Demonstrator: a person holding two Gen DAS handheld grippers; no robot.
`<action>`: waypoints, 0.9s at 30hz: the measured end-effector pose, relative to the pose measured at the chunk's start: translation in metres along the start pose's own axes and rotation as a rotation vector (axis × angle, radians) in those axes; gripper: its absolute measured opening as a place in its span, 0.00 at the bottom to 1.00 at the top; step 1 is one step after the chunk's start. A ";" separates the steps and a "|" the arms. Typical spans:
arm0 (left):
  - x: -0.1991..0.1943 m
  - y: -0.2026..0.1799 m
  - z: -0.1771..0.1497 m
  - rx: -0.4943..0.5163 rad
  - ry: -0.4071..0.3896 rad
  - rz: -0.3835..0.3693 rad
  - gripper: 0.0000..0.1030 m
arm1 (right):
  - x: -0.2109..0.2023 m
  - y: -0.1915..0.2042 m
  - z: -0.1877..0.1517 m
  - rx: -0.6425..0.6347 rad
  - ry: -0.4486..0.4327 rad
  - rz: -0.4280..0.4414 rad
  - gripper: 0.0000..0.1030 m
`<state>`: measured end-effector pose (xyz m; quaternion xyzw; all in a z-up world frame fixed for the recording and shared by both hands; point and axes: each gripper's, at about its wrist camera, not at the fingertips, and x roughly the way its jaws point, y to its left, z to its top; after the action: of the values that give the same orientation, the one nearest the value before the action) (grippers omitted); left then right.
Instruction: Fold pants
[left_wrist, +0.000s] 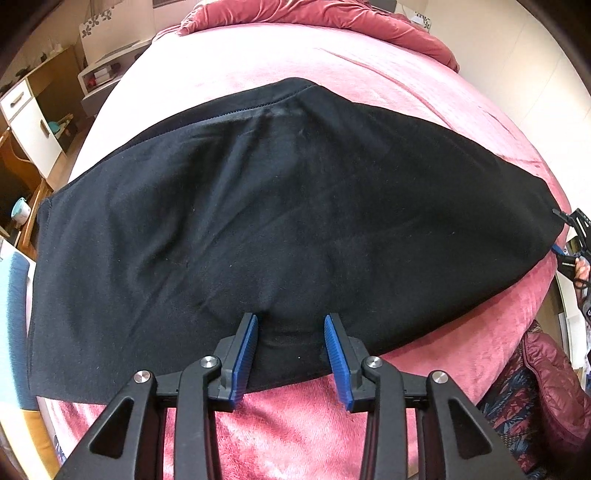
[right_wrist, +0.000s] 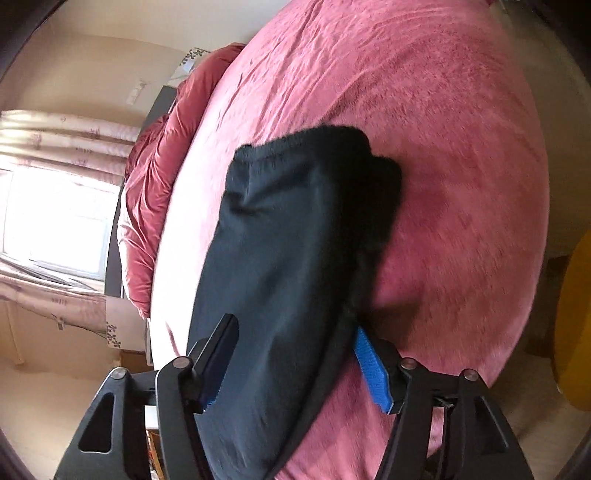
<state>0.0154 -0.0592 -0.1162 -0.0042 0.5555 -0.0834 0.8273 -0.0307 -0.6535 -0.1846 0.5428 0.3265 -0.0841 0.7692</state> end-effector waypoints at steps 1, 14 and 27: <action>0.000 0.000 0.000 0.001 0.000 0.002 0.37 | -0.001 -0.001 0.000 0.002 -0.003 0.004 0.63; 0.000 0.000 -0.001 -0.003 0.001 0.001 0.37 | 0.011 -0.001 0.026 0.043 -0.050 0.026 0.59; 0.003 0.009 0.003 -0.024 0.020 -0.023 0.37 | -0.006 0.068 0.021 -0.189 -0.038 0.022 0.16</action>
<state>0.0204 -0.0511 -0.1191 -0.0196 0.5645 -0.0863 0.8207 0.0061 -0.6469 -0.1234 0.4696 0.3121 -0.0546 0.8241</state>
